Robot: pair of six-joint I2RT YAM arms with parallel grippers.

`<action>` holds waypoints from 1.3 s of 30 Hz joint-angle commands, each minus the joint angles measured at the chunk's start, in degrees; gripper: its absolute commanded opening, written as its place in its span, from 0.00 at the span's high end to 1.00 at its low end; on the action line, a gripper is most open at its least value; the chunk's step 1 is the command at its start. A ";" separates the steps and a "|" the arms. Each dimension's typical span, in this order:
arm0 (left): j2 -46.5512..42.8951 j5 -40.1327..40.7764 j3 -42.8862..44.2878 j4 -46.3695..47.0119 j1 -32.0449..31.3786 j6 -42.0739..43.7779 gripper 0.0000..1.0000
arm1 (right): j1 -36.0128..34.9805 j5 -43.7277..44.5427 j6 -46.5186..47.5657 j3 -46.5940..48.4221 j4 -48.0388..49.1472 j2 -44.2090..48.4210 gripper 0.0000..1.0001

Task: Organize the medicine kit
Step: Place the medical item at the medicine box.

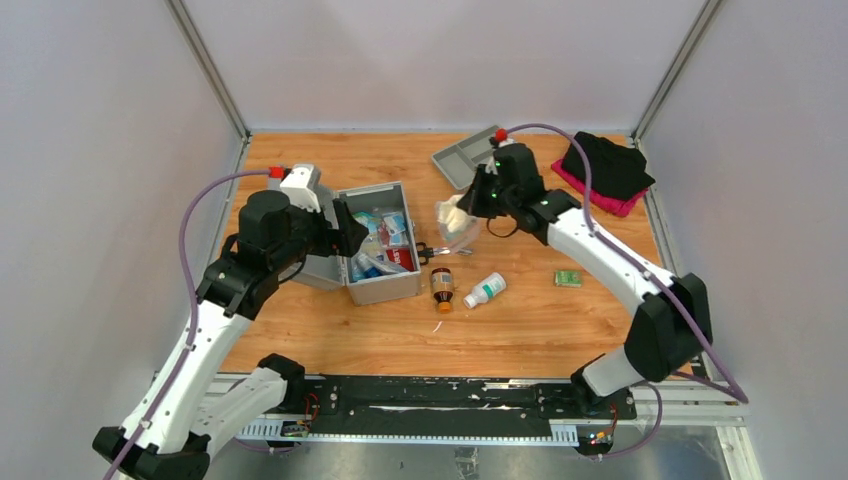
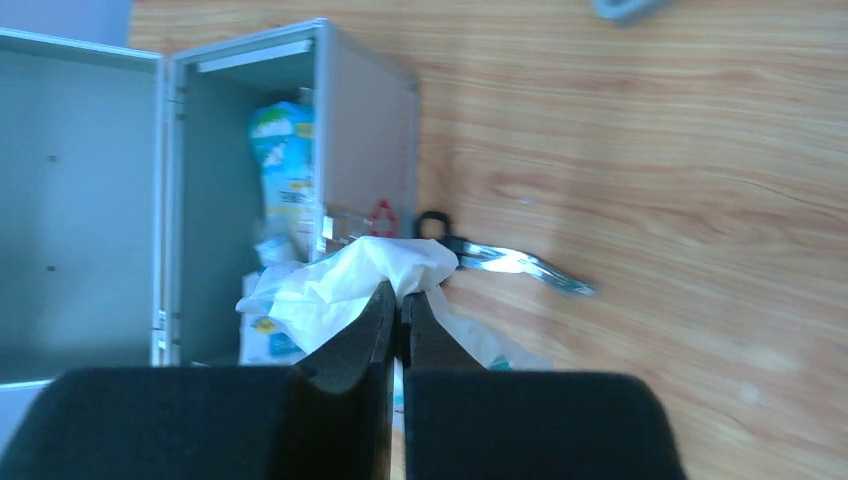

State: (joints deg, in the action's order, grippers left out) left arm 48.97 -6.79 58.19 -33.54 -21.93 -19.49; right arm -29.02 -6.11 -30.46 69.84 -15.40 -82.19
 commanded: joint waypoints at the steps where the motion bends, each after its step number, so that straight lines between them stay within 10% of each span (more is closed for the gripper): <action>1: -3.54 6.66 0.76 -0.48 0.02 -0.15 0.07 | -6.26 1.99 -9.63 5.75 7.09 -7.95 1.00; 14: -7.53 8.73 -1.11 -3.03 0.05 -1.78 0.07 | -15.56 2.23 -13.48 29.53 8.25 -30.23 1.00; 20: -7.78 8.66 -1.79 -3.37 0.00 -2.30 0.06 | -17.34 2.31 -7.42 38.58 3.64 -36.66 0.71; 28: -8.20 9.31 -3.25 -3.29 -0.03 -1.68 0.06 | -17.32 -0.38 8.00 34.81 -2.14 -29.44 0.48; 39: -8.24 10.61 -3.17 -3.84 0.05 -1.08 0.05 | -17.39 -18.97 24.15 34.12 -21.61 -25.45 0.57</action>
State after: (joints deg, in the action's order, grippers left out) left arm 41.34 2.74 55.51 -36.67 -21.93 -21.41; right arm -46.00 -16.36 -13.96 104.92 -25.26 -107.94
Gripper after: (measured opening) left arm 0.944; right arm 0.439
